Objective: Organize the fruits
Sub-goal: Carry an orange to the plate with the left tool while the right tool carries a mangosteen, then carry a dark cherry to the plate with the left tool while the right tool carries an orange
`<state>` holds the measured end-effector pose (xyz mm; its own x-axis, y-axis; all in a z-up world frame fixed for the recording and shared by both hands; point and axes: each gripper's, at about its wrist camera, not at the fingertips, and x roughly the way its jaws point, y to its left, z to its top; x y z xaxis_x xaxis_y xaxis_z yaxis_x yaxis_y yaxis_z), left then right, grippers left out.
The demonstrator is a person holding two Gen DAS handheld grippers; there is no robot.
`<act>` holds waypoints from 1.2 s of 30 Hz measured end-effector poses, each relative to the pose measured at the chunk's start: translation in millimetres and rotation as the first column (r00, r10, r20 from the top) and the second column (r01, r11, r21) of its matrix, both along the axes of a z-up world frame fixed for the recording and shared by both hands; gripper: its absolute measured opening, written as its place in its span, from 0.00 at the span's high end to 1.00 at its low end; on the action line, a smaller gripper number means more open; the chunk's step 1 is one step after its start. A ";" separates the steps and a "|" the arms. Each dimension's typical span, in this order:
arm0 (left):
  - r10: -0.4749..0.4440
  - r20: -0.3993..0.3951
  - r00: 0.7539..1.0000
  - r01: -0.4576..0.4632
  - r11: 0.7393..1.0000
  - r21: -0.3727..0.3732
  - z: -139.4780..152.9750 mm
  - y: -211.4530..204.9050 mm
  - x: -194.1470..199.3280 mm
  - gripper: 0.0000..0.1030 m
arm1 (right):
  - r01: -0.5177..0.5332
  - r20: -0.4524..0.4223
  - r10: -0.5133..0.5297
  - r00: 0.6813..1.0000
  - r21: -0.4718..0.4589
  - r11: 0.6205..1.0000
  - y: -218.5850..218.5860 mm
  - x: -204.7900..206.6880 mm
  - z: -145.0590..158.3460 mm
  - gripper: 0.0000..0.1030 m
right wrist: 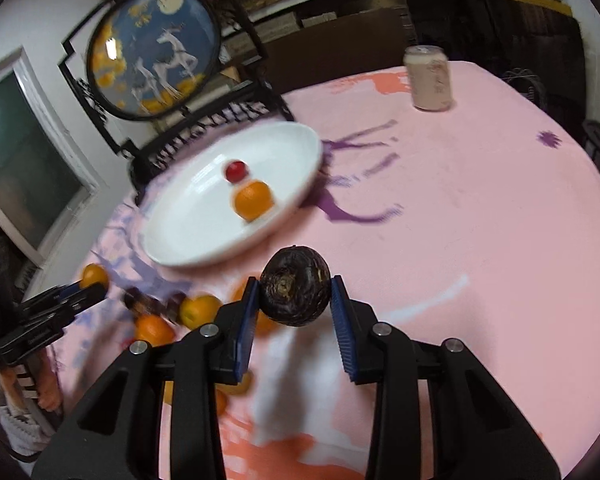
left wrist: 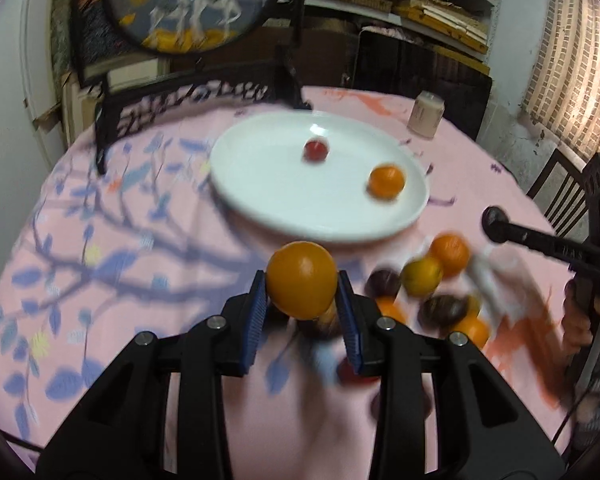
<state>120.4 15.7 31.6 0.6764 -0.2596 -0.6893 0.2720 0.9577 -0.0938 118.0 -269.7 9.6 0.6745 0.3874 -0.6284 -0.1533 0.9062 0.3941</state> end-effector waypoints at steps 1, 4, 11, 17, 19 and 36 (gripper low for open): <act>-0.004 0.006 1.000 0.004 1.000 0.003 6.1 -5.9 8.7 0.66 | -0.010 0.001 0.010 1.000 0.008 1.000 3.1 3.9 4.1 0.65; -0.005 0.006 1.000 0.005 1.000 0.005 15.1 -21.5 37.6 0.66 | -0.068 0.005 0.068 0.998 0.024 0.997 26.1 25.2 20.3 0.65; 0.054 -0.068 0.996 -0.057 0.997 -0.043 -11.1 -21.8 82.1 0.55 | -0.109 -0.021 0.109 0.994 -0.002 0.994 72.2 66.6 13.6 0.37; 0.036 -0.043 0.998 -0.038 0.998 -0.054 -6.6 -11.1 74.2 0.45 | -0.054 0.032 0.053 0.998 0.034 0.998 43.6 56.2 17.3 0.36; 0.046 -0.020 0.999 -0.046 0.998 -0.031 -4.0 -10.0 66.2 0.39 | -0.050 0.024 0.049 0.999 0.050 0.997 36.6 51.8 15.7 0.36; 0.141 -0.048 0.989 -0.143 0.989 -0.043 -35.2 37.0 0.0 0.24 | 0.070 0.001 -0.070 0.998 0.082 0.994 -2.7 3.8 1.6 0.22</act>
<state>120.4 52.8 -3.6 0.6774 -0.1955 -0.7091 0.1284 0.9807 -0.1477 121.8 -272.4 11.2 0.7042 0.3893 -0.5937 -0.0924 0.8794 0.4671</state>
